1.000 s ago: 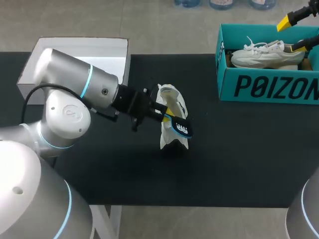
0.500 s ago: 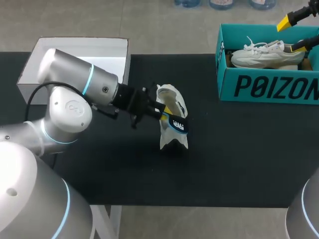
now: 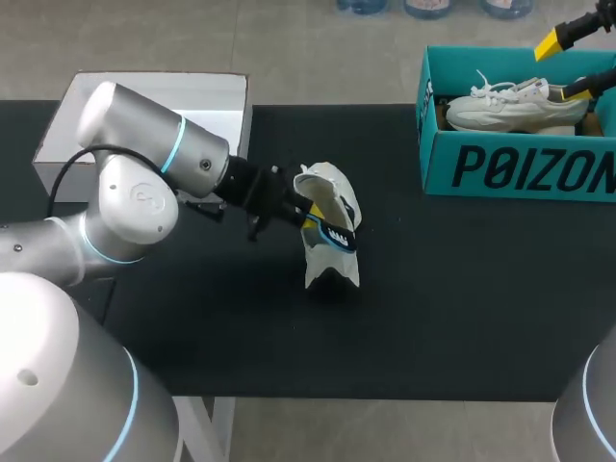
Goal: Take the shoe out of the shoebox, open the shoe tongue, remove and reinsert the insole, then place the shoe into the shoebox
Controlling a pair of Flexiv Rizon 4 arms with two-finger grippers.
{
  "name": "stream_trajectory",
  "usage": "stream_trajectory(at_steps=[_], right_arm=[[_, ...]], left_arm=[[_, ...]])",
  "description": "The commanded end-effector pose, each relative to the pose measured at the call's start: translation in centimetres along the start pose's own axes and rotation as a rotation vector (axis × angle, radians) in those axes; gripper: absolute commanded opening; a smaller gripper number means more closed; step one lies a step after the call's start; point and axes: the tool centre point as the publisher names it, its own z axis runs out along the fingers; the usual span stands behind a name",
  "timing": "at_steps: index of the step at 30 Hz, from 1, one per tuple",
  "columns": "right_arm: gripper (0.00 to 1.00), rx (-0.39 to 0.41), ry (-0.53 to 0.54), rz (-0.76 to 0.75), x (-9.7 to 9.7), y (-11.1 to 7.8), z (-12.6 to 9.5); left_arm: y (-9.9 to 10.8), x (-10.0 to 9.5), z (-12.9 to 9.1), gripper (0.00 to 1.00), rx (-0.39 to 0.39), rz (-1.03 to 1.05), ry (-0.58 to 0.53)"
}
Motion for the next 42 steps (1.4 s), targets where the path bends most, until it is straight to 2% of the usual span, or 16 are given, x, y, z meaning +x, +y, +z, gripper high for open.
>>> stream_trajectory(at_steps=[1,10,31,33,42], right_arm=[[1.0,0.001,-0.002,0.001,0.0,0.0,0.0],[1.0,0.001,-0.002,0.001,0.0,0.0,0.0],[1.0,0.001,-0.002,0.001,0.0,0.0,0.0],[1.0,0.001,-0.002,0.001,0.0,0.0,0.0],[1.0,0.001,-0.002,0.001,0.0,0.0,0.0]], left_arm=[[0.7,-1.2,0.5,0.0,-0.037,-0.001,0.031],[1.6,-1.6,1.7,0.0,-0.045,-0.007,0.063],[1.6,-1.6,1.7,0.0,-0.045,-0.007,0.063],[1.5,-1.6,1.7,0.0,-0.012,0.033,0.089],[2.0,-1.5,2.2,0.0,-0.001,0.067,0.13]])
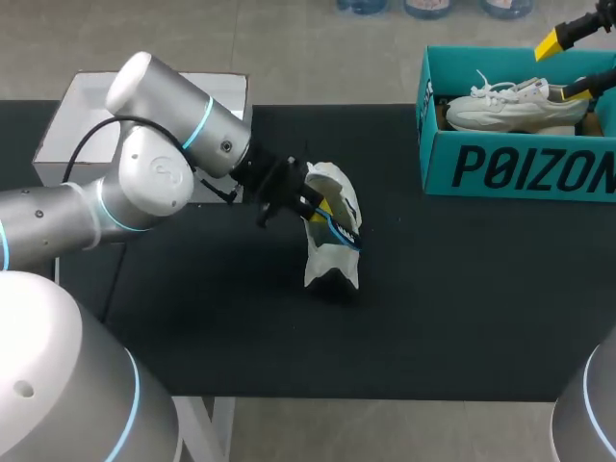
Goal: Take the shoe out of the shoebox, open the shoe tongue, remove and reinsert the insole, then place the shoe into the shoebox
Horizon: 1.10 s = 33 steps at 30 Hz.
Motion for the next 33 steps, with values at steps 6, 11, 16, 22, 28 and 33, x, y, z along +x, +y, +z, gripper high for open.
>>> stream_trajectory(at_steps=[6,11,16,22,28,33], right_arm=[[1.0,0.001,-0.003,0.001,0.0,0.0,0.0],[1.0,0.001,-0.003,0.001,0.0,0.0,0.0],[1.0,0.001,-0.003,0.001,0.0,0.0,0.0],[1.0,0.001,-0.003,0.001,0.0,0.0,0.0],[1.0,0.001,-0.003,0.001,0.0,0.0,0.0],[1.0,0.001,-0.003,0.001,0.0,0.0,0.0]], left_arm=[[1.9,0.2,0.6,0.0,-0.002,-0.016,0.013],[2.5,0.4,0.4,0.0,-0.015,-0.026,-0.017],[2.7,0.5,0.5,0.0,-0.016,-0.034,-0.028],[2.7,0.5,0.5,0.0,-0.016,-0.034,-0.028],[2.7,0.5,0.5,1.0,-0.016,-0.034,-0.028],[2.7,0.5,0.5,1.0,-0.016,-0.034,-0.028]])
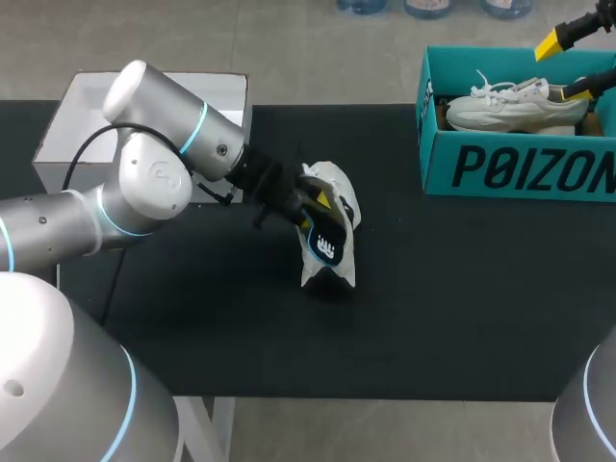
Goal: Take the shoe out of the shoebox, open the shoe tongue, remove and reinsert the insole, then place the shoe into the shoebox
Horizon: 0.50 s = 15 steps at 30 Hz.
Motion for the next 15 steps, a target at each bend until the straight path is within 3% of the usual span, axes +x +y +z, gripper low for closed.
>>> stream_trajectory(at_steps=[1,15], right_arm=[[1.0,0.001,-0.003,0.001,0.0,0.04,0.02],[1.0,0.001,-0.003,0.001,0.0,0.04,0.02]], left_arm=[[0.16,0.11,0.21,1.0,-0.001,0.001,-0.001],[0.19,-0.58,0.35,1.0,-0.01,-0.025,-0.02]])
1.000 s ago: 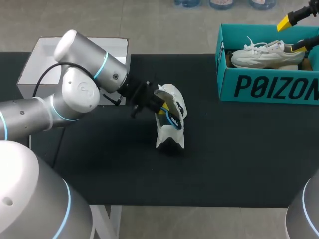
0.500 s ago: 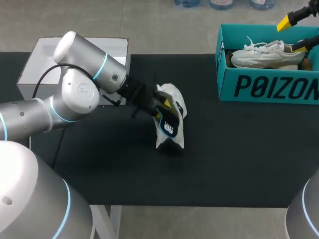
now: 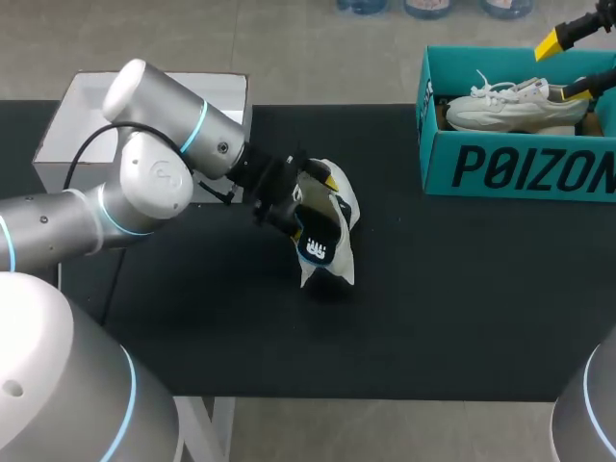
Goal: Take the shoe out of the shoebox, open the shoe tongue, remove and reinsert the insole, then place the shoe into the shoebox
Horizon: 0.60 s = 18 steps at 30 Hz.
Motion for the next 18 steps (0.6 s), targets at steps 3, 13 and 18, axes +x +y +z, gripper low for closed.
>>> stream_trajectory(at_steps=[3,13,18], right_arm=[[1.0,0.001,-0.003,0.001,0.0,0.0,0.0],[1.0,0.001,-0.003,0.001,0.0,0.0,0.0],[1.0,0.001,-0.003,0.001,0.0,0.0,0.0]], left_arm=[[-0.3,-0.1,0.2,1.0,-0.007,-0.009,-0.006],[-2.6,-0.7,-1.2,1.0,-0.009,0.035,-0.007],[-3.0,-0.7,-1.4,1.0,-0.013,0.031,-0.002]])
